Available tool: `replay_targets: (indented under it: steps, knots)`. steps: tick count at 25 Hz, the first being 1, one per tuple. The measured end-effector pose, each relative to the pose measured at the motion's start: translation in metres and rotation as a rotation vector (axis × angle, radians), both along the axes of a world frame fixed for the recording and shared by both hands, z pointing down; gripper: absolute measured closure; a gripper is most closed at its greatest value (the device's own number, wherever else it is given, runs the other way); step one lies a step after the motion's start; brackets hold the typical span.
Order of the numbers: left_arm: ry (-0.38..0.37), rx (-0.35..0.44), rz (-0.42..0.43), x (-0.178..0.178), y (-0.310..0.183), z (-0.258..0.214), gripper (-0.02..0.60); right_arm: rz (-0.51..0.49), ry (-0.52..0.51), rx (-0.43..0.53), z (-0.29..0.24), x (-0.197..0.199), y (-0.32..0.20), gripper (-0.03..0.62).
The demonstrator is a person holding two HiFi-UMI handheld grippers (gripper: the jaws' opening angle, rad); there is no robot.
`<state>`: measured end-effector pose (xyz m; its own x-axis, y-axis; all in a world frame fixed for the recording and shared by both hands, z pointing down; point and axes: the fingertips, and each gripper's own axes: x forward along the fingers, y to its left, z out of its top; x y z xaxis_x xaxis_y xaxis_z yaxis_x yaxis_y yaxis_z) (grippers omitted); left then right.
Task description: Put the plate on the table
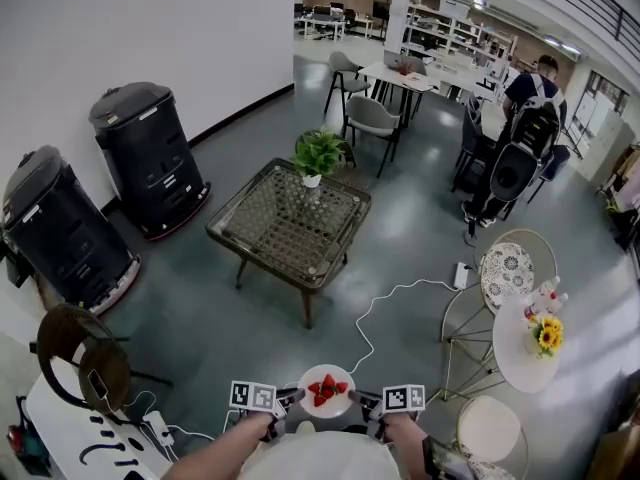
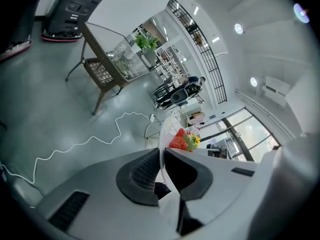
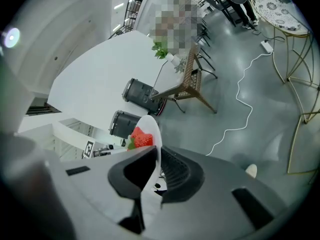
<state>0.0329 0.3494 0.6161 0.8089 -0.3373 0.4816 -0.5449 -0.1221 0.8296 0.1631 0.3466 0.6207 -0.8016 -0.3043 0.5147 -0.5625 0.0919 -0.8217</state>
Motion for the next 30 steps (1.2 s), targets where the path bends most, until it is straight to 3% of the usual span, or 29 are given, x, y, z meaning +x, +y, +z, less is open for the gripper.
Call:
replay_targets:
  steps: [8, 19, 30]
  knots:
    - [-0.016, -0.040, -0.054, -0.010, -0.031, 0.014, 0.549, -0.058, 0.001, -0.032, 0.016, -0.010, -0.037, 0.568]
    - [-0.047, -0.042, -0.164, -0.003, -0.132, 0.010, 0.548, -0.181, -0.035, 0.011, 0.008, -0.005, -0.157, 0.568]
    - [-0.059, -0.056, -0.265, -0.007, -0.184, -0.002, 0.548, -0.295, -0.073, 0.006, -0.002, -0.014, -0.221, 0.568]
